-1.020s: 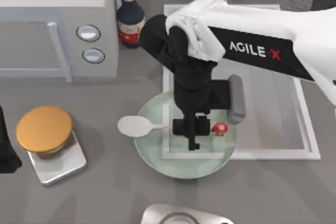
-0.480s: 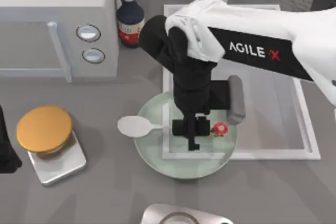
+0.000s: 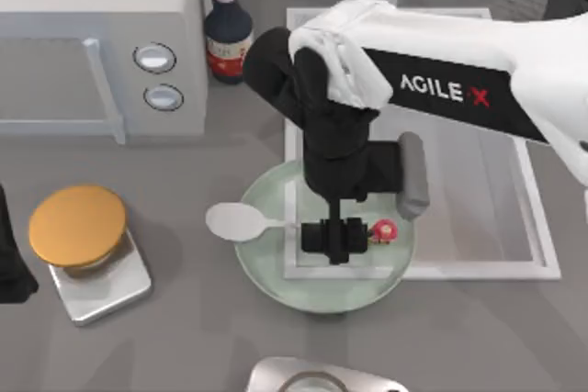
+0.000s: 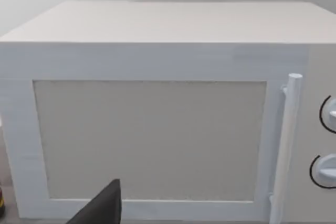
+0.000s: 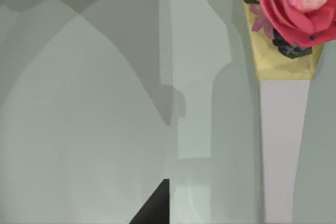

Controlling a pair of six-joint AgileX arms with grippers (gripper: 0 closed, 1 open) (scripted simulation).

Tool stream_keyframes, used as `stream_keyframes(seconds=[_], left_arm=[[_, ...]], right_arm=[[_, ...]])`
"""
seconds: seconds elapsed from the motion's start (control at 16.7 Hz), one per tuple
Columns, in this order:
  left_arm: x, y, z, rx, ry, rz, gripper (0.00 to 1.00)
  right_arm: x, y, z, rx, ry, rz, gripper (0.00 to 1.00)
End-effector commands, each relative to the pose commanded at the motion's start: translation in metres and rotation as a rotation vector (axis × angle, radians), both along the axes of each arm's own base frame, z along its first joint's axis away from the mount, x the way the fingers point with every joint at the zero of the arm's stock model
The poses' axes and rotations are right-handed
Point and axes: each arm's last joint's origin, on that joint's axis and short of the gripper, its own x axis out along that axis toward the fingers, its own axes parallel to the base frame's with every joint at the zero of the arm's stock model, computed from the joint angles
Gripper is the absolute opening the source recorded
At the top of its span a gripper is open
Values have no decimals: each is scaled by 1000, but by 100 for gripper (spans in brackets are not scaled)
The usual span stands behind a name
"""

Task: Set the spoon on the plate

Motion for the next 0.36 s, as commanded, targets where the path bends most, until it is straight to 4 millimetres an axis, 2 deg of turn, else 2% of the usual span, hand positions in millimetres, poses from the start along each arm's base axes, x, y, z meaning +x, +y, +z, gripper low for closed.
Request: stream_keyframes(seconds=[0.36], left_arm=[[0, 0, 0, 0, 0, 0, 100]], right_arm=[[0, 0, 0, 0, 0, 0, 100]])
